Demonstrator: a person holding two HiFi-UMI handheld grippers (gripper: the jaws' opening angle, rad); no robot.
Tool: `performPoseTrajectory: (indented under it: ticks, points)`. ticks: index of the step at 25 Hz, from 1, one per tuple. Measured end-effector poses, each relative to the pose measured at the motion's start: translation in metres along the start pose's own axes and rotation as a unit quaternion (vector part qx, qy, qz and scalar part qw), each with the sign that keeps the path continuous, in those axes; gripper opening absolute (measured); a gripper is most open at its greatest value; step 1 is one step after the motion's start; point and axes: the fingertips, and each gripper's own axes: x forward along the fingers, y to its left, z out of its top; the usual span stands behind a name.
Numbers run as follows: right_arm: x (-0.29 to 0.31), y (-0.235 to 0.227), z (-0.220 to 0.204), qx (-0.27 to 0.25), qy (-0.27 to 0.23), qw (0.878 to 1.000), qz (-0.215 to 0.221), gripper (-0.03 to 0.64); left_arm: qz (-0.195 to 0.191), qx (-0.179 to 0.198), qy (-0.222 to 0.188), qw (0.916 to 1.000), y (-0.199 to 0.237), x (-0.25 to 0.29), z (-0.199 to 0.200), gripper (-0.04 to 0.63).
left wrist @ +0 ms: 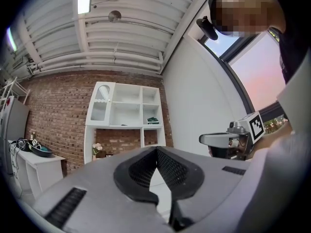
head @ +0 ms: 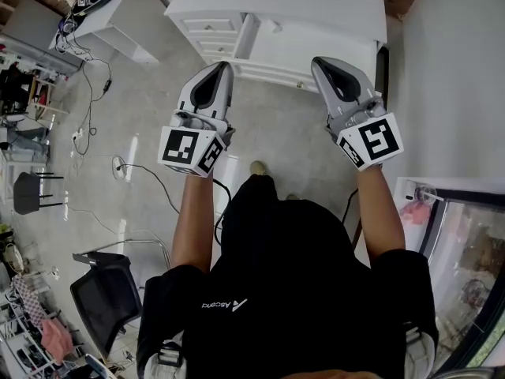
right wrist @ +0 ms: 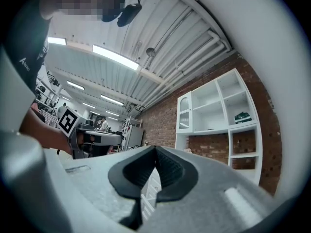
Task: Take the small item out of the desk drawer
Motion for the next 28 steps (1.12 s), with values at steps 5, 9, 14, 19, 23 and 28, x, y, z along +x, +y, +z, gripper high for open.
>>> performPoseTrajectory:
  ticks: [5,9,14,19,23,28]
  points:
    - [0.021,-0.019,-0.016,0.0,0.008,1.0,-0.002,0.002,0.002,0.001,-0.002,1.0,0.021,0.024,-0.008,-0.002]
    - [0.053,-0.035,-0.035,-0.001,0.019,1.0,-0.006,0.002,-0.002,0.002,-0.002,1.0,0.05,0.052,-0.021,-0.002]
    - [0.118,-0.061,-0.062,-0.001,0.033,0.999,-0.01,0.002,-0.001,0.001,-0.001,1.0,0.111,0.093,-0.041,-0.002]
    - [0.197,-0.086,-0.088,-0.001,0.052,0.998,-0.026,0.002,-0.015,0.007,0.005,0.9999,0.18,0.137,-0.053,-0.002]
    - [0.254,-0.103,-0.111,-0.007,0.077,0.996,-0.039,0.002,-0.03,0.0,0.01,0.9995,0.229,0.173,-0.056,-0.002]
    - [0.31,-0.12,-0.149,-0.004,0.116,0.992,-0.055,0.011,-0.055,-0.01,0.023,0.9982,0.279,0.211,-0.081,-0.002]
